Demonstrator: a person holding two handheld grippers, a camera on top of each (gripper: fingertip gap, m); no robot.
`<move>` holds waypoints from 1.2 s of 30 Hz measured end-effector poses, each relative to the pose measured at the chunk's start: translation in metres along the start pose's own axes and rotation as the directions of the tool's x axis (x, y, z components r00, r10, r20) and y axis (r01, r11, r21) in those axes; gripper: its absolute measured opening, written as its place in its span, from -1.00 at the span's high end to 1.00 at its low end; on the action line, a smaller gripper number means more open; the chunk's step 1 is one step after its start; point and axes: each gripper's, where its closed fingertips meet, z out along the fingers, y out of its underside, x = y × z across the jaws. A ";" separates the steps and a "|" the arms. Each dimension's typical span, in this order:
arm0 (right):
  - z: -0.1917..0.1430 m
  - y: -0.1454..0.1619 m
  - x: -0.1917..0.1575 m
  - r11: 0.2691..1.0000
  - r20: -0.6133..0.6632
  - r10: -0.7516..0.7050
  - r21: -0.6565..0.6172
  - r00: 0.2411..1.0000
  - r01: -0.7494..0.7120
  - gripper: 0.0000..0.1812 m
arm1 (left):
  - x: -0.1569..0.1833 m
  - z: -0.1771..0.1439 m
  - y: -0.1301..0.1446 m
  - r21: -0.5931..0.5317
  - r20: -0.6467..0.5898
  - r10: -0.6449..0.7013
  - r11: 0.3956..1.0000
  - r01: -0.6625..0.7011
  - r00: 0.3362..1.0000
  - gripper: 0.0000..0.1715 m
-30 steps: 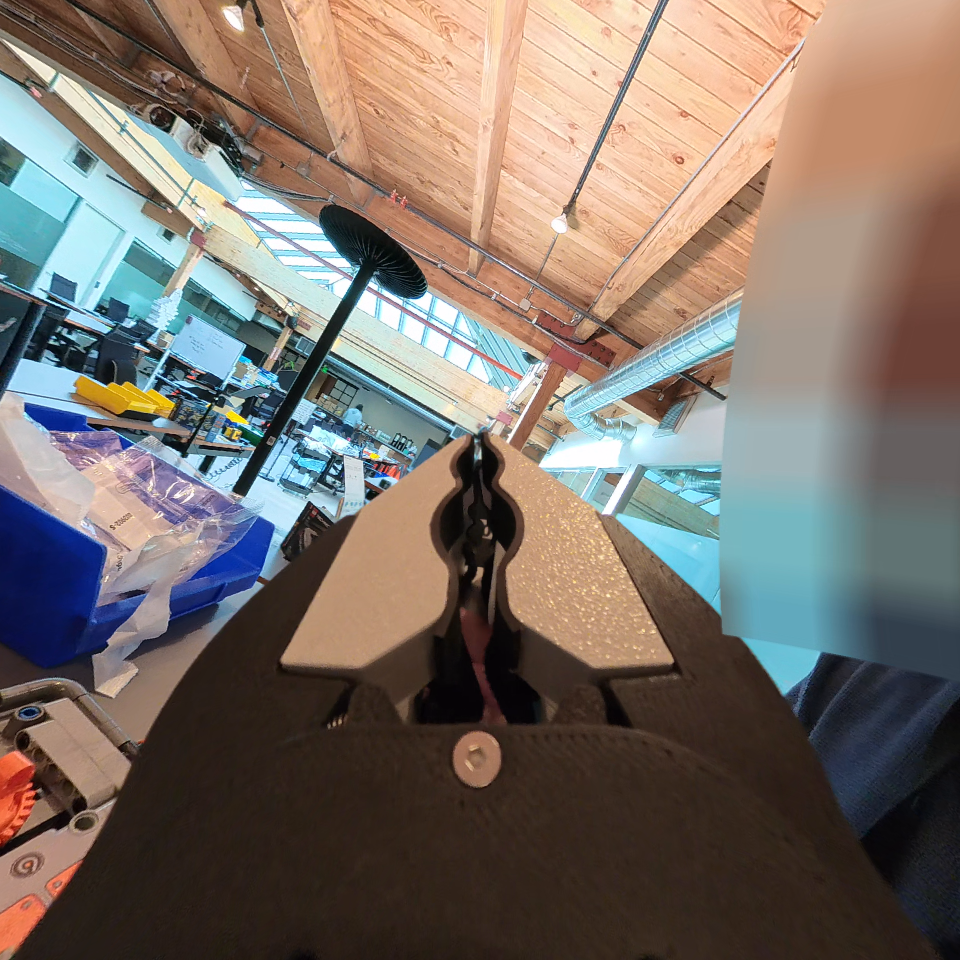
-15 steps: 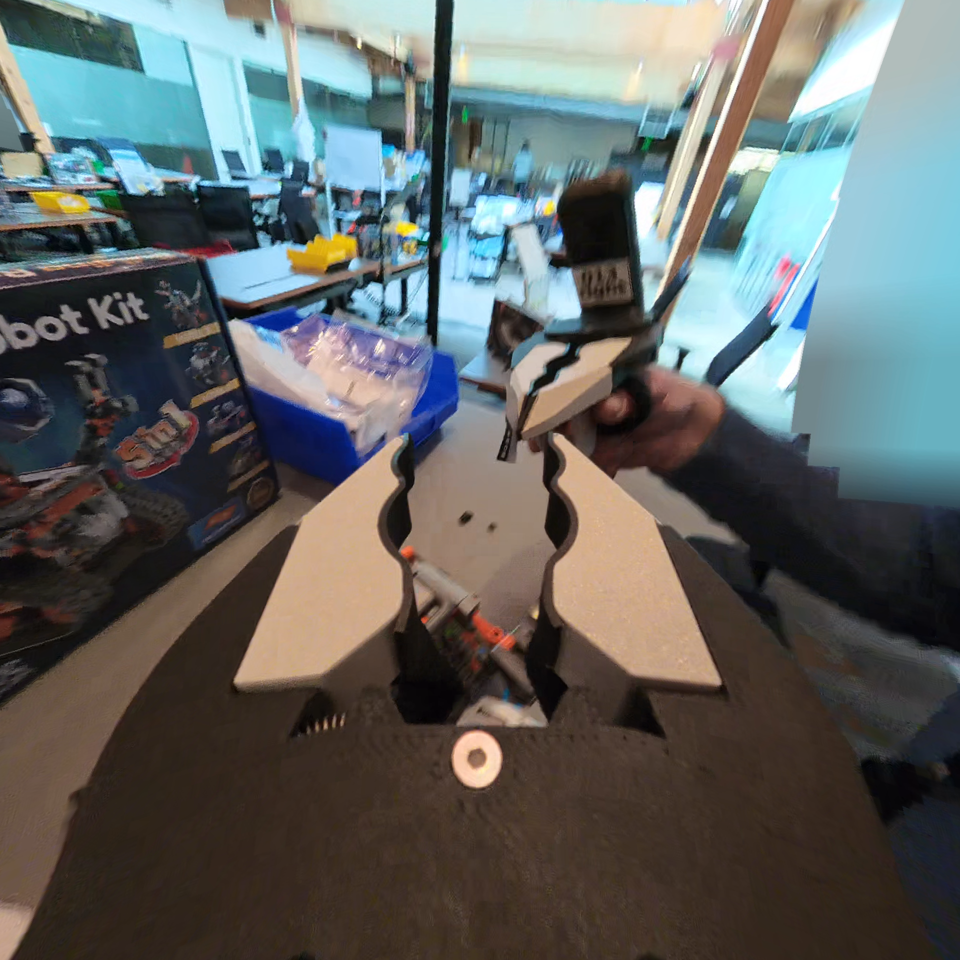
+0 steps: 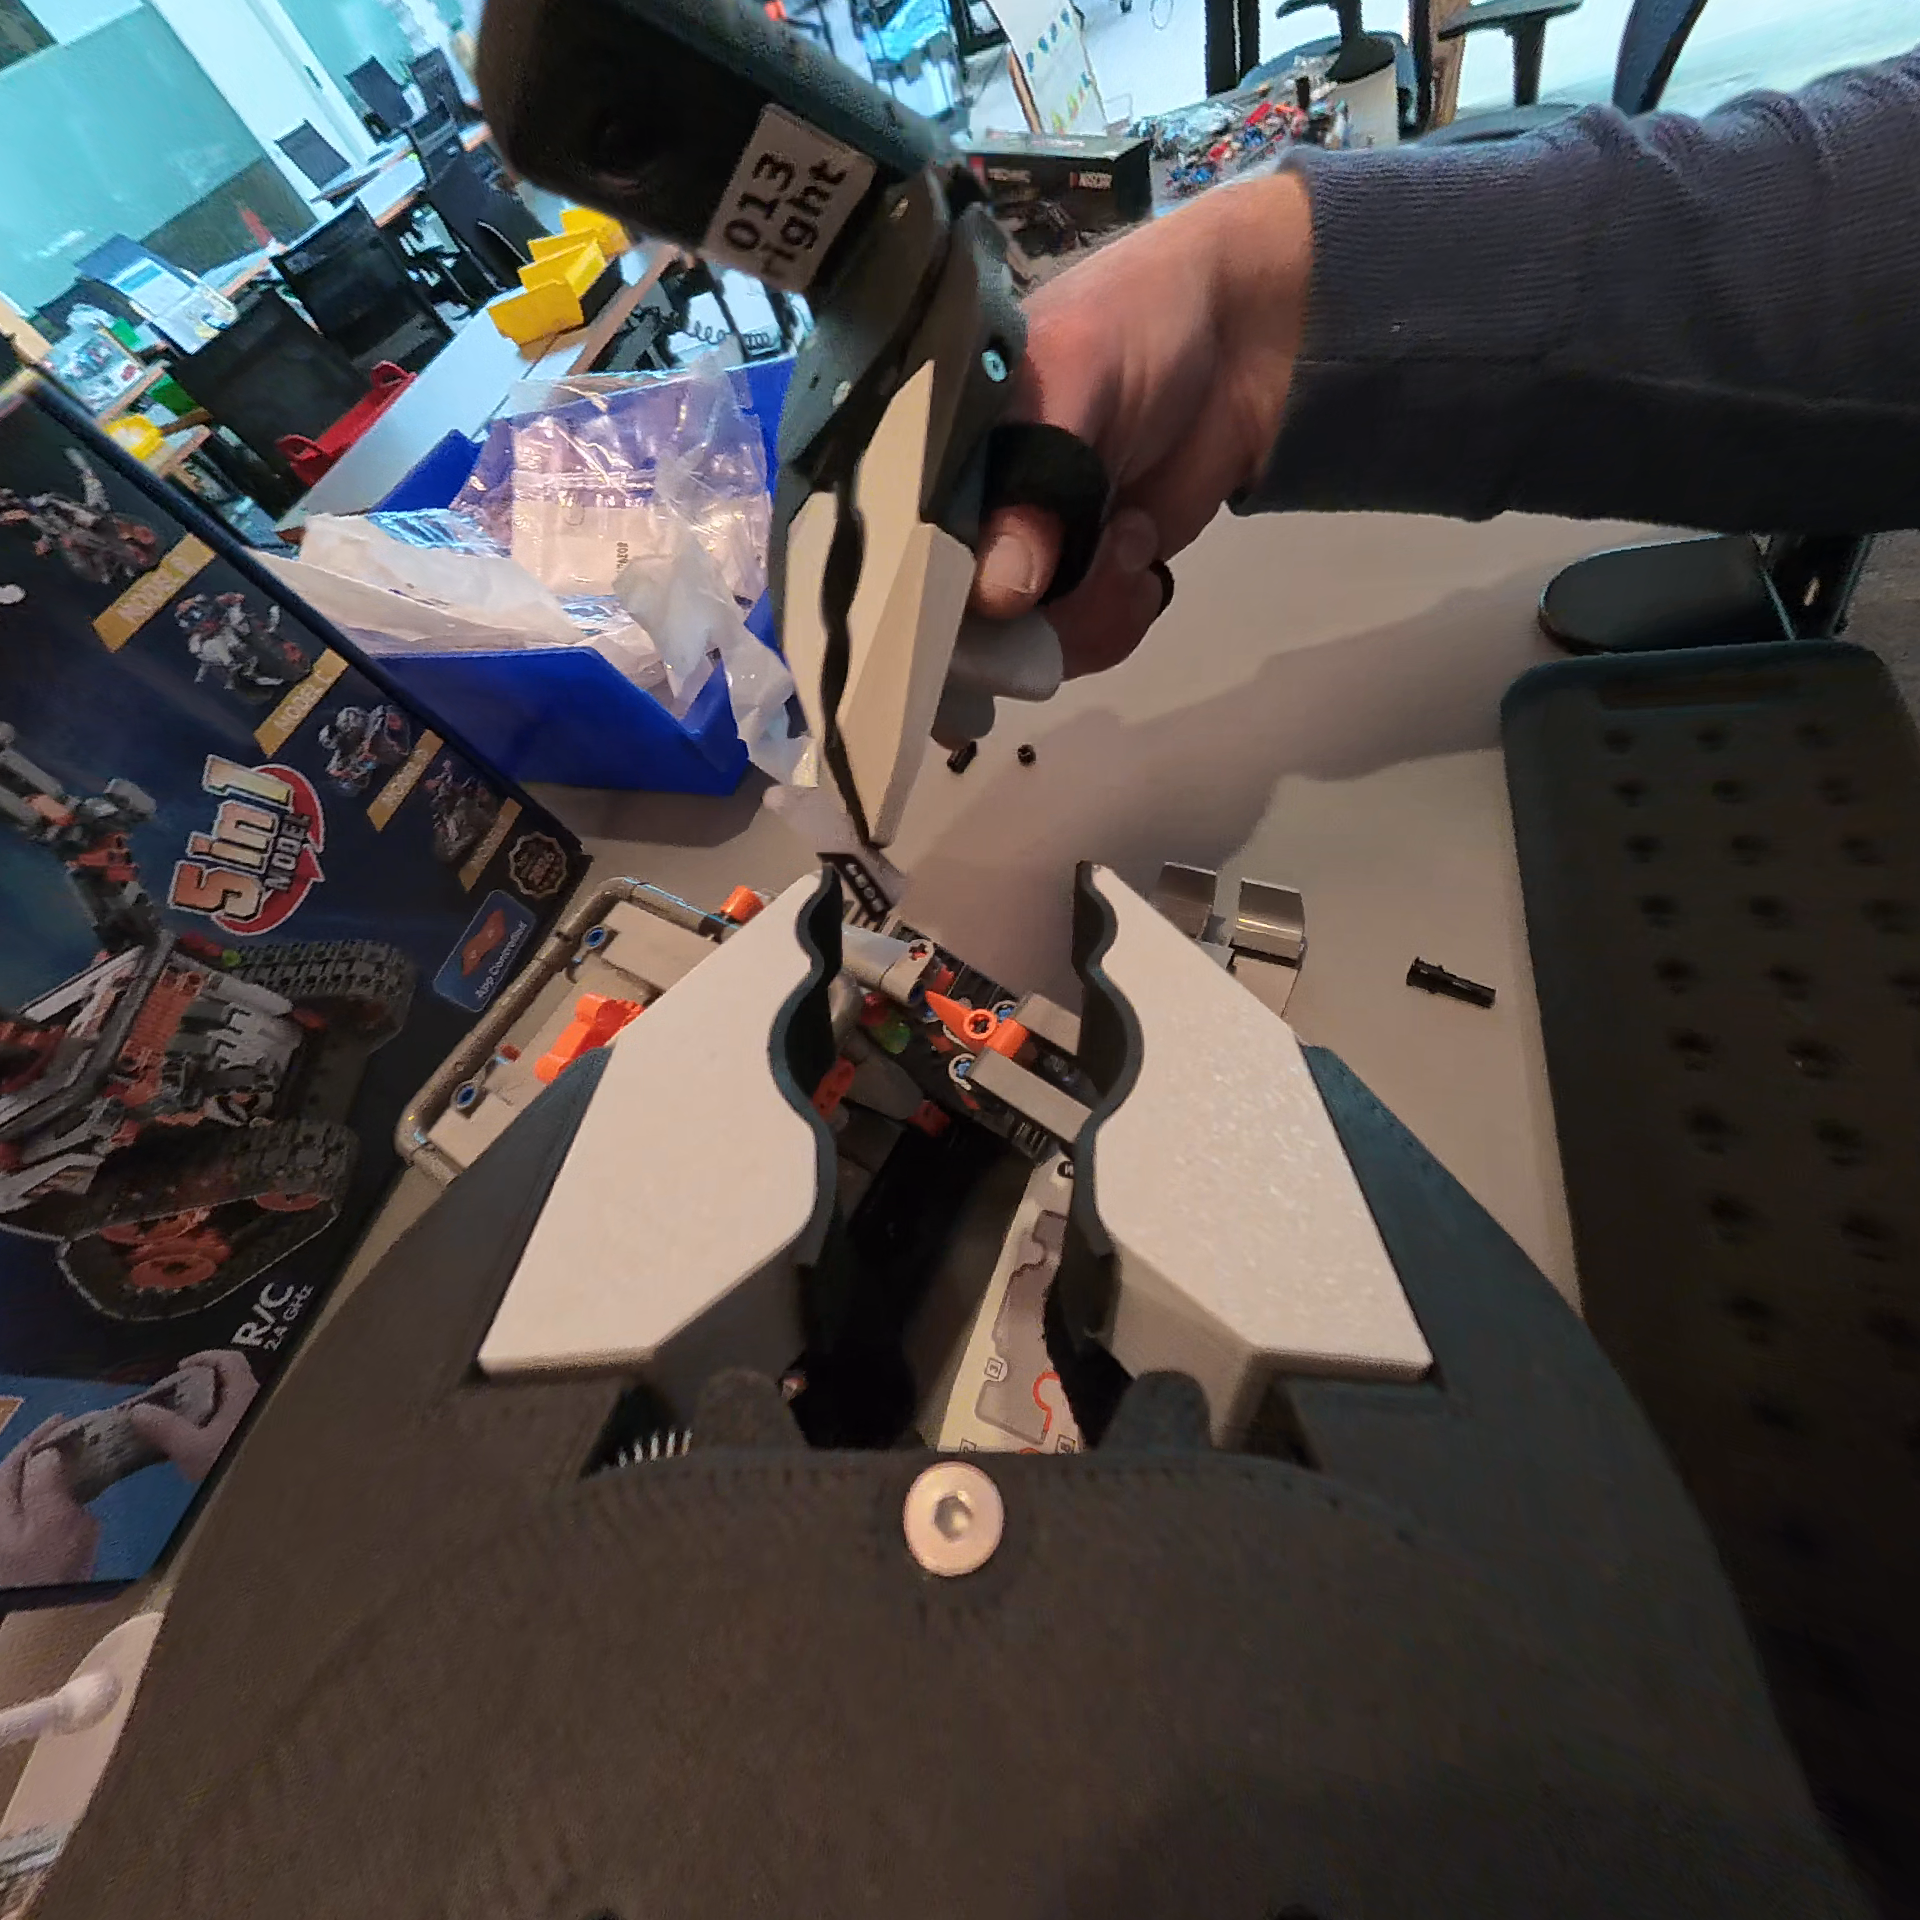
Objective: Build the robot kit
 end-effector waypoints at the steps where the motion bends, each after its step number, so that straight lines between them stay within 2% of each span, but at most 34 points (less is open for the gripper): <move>1: 0.000 0.000 0.002 1.000 0.006 0.011 0.005 1.000 -0.011 1.00 | 0.001 0.002 0.002 -0.009 0.001 0.013 1.000 -0.013 1.000 0.51; 11: 0.005 0.006 0.010 0.997 0.095 0.044 0.055 0.994 -0.050 1.00 | 0.005 0.011 0.016 -0.109 0.041 0.093 0.990 -0.088 0.995 0.53; 18: 0.006 0.009 0.014 0.996 0.118 0.051 0.068 0.992 -0.059 1.00 | 0.012 0.013 0.025 -0.156 0.021 0.117 0.981 -0.113 0.993 0.60; 36: 0.008 0.010 0.020 0.996 0.087 0.045 0.076 0.995 -0.052 1.00 | 0.013 0.015 0.025 -0.164 0.036 0.140 0.978 -0.132 0.989 0.63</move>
